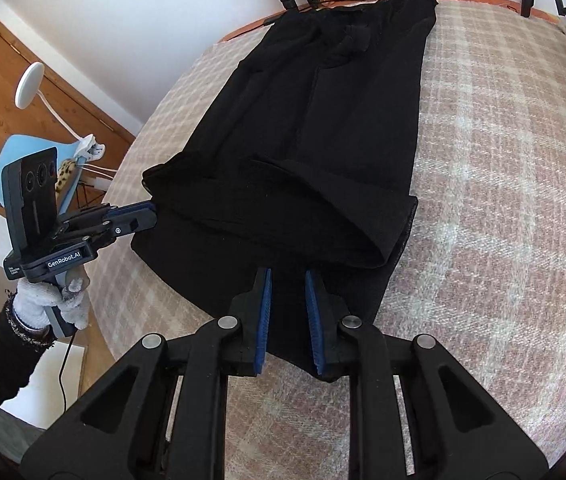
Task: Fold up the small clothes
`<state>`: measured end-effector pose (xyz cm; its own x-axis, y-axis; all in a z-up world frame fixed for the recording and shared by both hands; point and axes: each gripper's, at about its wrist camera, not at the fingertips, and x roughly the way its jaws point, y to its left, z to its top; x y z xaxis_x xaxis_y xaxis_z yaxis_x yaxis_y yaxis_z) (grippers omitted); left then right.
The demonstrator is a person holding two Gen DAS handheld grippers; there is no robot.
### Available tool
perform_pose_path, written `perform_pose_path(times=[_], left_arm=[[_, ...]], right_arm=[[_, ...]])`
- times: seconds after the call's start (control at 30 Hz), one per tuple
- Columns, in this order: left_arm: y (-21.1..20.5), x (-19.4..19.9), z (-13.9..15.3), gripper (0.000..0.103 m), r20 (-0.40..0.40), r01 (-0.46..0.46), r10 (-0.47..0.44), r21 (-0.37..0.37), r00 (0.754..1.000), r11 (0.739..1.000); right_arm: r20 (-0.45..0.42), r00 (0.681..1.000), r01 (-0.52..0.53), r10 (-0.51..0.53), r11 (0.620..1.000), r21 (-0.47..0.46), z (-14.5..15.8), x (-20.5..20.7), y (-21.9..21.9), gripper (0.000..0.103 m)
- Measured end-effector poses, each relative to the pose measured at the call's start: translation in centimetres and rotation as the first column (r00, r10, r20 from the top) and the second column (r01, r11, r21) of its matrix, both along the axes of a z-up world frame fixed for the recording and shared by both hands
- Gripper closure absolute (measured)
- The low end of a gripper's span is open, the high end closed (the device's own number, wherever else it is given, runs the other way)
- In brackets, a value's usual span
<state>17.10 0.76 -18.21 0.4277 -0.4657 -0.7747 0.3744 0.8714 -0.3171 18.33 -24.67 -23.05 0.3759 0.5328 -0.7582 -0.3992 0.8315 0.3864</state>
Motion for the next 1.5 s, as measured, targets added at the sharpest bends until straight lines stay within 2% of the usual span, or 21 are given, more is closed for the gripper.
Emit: perform_pose_path(times=[0.53, 0.6, 0.67, 0.73, 0.83, 0.93, 1.07, 1.17, 1.23, 1.33, 1.5], left_arm=[[2.1, 7.5, 1.3, 0.089, 0.073, -0.123, 0.123, -0.004, 0.99, 0.992], [2.5, 9.0, 1.7, 0.089, 0.078, -0.136, 0.136, -0.008, 0.988, 0.991], [2.8, 10.6, 2.0, 0.088, 0.08, -0.147, 0.147, -0.013, 0.986, 0.989], [3.1, 12.4, 2.3, 0.084, 0.081, -0.155, 0.156, -0.025, 0.984, 0.988], [3.4, 15.0, 2.7, 0.055, 0.097, -0.172, 0.175, -0.039, 0.98, 0.984], [3.5, 17.8, 2.4, 0.054, 0.074, -0.185, 0.19, -0.062, 0.979, 0.981], [3.2, 21.2, 1.7, 0.054, 0.071, -0.205, 0.207, -0.029, 0.976, 0.978], [3.1, 23.2, 0.8, 0.054, 0.046, -0.213, 0.215, -0.032, 0.976, 0.976], [2.9, 24.4, 0.3, 0.054, 0.033, -0.221, 0.222, -0.027, 0.975, 0.975], [2.3, 25.7, 0.0, 0.054, 0.053, -0.218, 0.218, 0.003, 0.975, 0.976], [1.2, 27.9, -0.6, 0.054, 0.038, -0.213, 0.213, -0.004, 0.976, 0.977]], right_arm=[[0.075, 0.982, 0.177, -0.175, 0.984, -0.021, 2.7, 6.6, -3.5, 0.083], [0.08, 0.978, 0.197, -0.195, 0.98, -0.013, 3.1, 7.7, -3.9, 0.08], [0.095, 0.971, 0.221, -0.22, 0.975, 0.0, 3.6, 9.0, -4.9, 0.067], [0.108, 0.964, 0.243, -0.242, 0.97, 0.01, 4.1, 10.5, -5.3, 0.06], [0.109, 0.961, 0.254, -0.255, 0.967, 0.026, 4.5, 13.1, -5.8, 0.055], [0.101, 0.955, 0.278, -0.28, 0.96, 0.029, 4.7, 15.8, -6.3, 0.053], [0.058, 0.951, 0.298, -0.303, 0.951, 0.08, 4.3, 19.4, -6.8, 0.053], [0.034, 0.948, 0.312, -0.317, 0.945, 0.096, 3.8, 21.4, -6.8, 0.053], [0.031, 0.946, 0.319, -0.323, 0.944, 0.089, 3.6, 22.6, -6.7, 0.053], [0.034, 0.943, 0.329, -0.332, 0.942, 0.069, 3.2, 24.2, -6.2, 0.053], [0.046, 0.94, 0.331, -0.338, 0.937, 0.111, 3.2, 27.0, -5.4, 0.053]])
